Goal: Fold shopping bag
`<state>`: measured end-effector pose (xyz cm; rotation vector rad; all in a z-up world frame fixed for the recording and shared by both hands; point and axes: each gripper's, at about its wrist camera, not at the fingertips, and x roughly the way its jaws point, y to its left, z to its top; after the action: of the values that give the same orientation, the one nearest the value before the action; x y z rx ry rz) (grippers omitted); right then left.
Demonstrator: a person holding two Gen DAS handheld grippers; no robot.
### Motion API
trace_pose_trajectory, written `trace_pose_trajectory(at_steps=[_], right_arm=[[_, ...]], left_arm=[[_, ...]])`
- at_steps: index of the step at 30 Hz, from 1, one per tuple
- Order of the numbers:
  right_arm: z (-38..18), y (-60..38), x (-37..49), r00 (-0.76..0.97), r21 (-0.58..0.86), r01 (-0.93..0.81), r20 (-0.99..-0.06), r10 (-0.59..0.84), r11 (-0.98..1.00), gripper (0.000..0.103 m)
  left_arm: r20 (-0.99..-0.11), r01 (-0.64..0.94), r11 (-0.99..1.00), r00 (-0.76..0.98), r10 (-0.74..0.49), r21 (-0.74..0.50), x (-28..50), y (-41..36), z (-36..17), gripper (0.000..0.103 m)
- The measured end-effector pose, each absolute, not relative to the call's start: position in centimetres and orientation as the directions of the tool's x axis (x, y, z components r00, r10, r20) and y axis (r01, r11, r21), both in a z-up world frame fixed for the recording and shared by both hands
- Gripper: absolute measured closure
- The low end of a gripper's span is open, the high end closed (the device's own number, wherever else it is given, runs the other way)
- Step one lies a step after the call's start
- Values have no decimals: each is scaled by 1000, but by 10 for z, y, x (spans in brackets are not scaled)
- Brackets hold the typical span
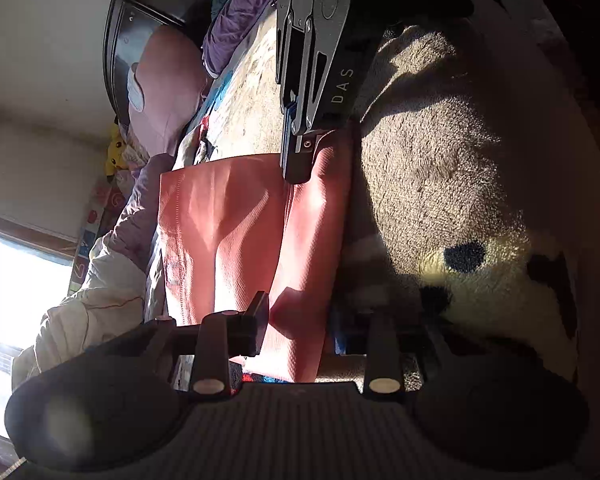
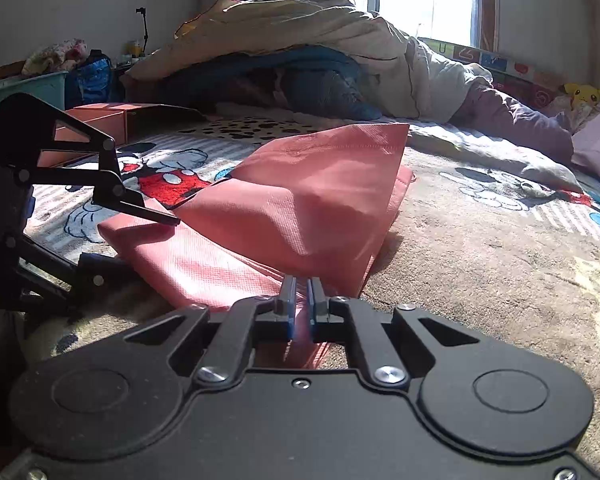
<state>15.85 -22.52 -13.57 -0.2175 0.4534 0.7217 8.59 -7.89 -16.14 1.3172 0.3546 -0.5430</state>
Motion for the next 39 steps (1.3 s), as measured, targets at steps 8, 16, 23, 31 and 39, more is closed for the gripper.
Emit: trace_pose_trajectory(at_steps=[8,16,23,31,39], right_arm=[[-124,-234,147,645,-80,-716,-457,613,694,94],[-113,-239,100,599,-433,-782,-326,731,448,42],[-129,-232,118,499,-525,-813,-405,766,252,71],[-134,-235,137,433,-487,-851,-443,785,196,70],[-129,-240,168,348,-264,-934,-508,788,242,73]], left_arm=[[-727,772,209,636,-259,600,111,-66,-124,91],[-841,908,152,418,-343,389,145,-50,-98,91],[-857,920,22,372,-357,391,146,-43,-105,91],[-823,939,65,329,-463,339,149,-21,-106,91],[-762,956,222,289,-580,194,168,2,-102,91]])
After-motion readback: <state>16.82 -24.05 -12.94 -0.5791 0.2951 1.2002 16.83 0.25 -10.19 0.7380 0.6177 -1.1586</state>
